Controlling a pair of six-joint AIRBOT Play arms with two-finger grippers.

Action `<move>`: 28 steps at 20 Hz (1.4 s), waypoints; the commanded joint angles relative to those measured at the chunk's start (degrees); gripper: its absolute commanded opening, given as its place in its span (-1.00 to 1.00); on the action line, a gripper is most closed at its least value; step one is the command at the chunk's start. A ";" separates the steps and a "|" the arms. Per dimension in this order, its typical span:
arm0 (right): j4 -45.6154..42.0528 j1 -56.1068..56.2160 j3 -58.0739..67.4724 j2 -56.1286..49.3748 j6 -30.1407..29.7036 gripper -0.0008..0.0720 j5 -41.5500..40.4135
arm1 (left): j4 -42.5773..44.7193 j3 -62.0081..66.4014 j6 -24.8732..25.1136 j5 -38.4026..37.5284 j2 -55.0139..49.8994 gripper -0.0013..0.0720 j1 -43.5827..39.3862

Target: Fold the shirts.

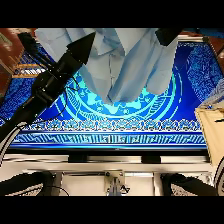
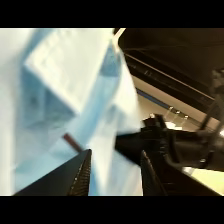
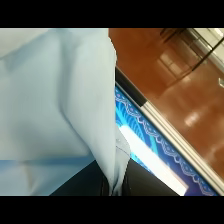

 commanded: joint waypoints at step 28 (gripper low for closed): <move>-5.09 -0.09 0.07 3.56 20.59 -0.76 23.28 | -11.43 14.73 61.64 -100.69 14.58 -0.09 -12.00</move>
